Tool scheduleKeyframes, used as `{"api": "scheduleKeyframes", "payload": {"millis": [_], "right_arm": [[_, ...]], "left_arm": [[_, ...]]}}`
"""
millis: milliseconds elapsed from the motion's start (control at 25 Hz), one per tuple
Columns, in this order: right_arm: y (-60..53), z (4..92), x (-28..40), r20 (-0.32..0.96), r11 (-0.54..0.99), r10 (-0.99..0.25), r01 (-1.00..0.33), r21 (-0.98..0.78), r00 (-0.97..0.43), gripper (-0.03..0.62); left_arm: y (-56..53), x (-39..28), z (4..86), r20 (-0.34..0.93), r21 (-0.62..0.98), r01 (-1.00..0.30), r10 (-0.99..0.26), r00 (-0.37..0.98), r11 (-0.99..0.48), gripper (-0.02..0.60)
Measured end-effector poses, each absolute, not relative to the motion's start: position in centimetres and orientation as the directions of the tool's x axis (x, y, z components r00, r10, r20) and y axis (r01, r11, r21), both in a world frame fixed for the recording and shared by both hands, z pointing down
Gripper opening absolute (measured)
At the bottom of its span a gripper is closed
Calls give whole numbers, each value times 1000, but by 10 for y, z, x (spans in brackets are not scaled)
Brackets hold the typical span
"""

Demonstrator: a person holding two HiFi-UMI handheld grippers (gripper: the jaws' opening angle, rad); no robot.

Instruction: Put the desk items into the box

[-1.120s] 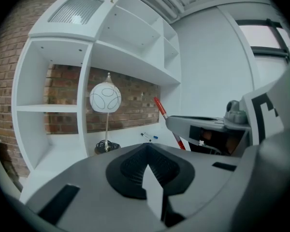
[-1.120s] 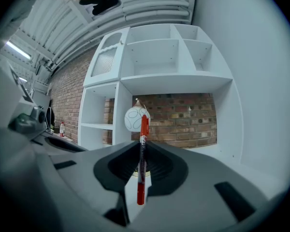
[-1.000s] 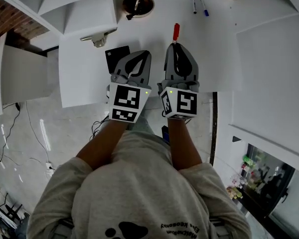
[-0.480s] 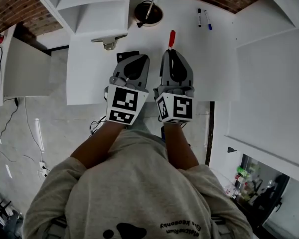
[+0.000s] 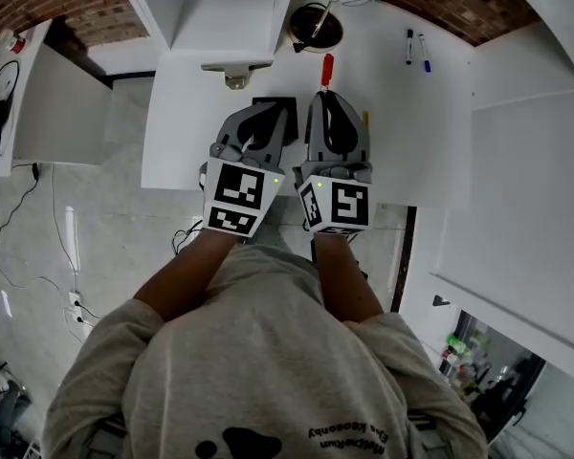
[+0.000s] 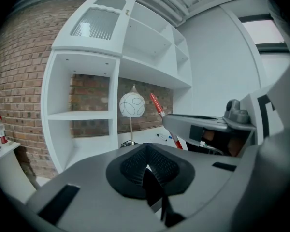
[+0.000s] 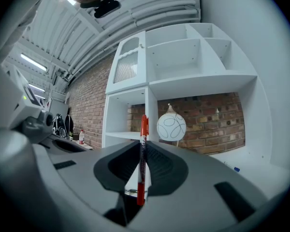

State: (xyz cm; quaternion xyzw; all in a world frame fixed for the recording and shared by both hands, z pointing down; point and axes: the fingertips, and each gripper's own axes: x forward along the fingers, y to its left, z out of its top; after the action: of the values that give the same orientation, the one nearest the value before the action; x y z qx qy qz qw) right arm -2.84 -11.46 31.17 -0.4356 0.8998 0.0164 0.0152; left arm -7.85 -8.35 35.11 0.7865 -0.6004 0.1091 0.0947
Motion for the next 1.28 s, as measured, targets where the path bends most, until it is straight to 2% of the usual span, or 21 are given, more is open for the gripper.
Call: {"api": "scheduleKeyframes", "payload": {"millis": [360,800,1280], "right_arm": [[-115,324,-59,-29,662,-749,-749,13,-662,52],[-119,373,-88,49,705,-709,-709,26,-703,52],[-112,415,-107,248,774,-630,-623,115,-736,52]], "left_arm": [[-79,-103,362,308,29,-977,-928,210,-212,6],[-77,-124,383,350,43,-986,-922,166,-161,6],[-78,-132,393,364,61,-988,-918,157,-144,6]]}}
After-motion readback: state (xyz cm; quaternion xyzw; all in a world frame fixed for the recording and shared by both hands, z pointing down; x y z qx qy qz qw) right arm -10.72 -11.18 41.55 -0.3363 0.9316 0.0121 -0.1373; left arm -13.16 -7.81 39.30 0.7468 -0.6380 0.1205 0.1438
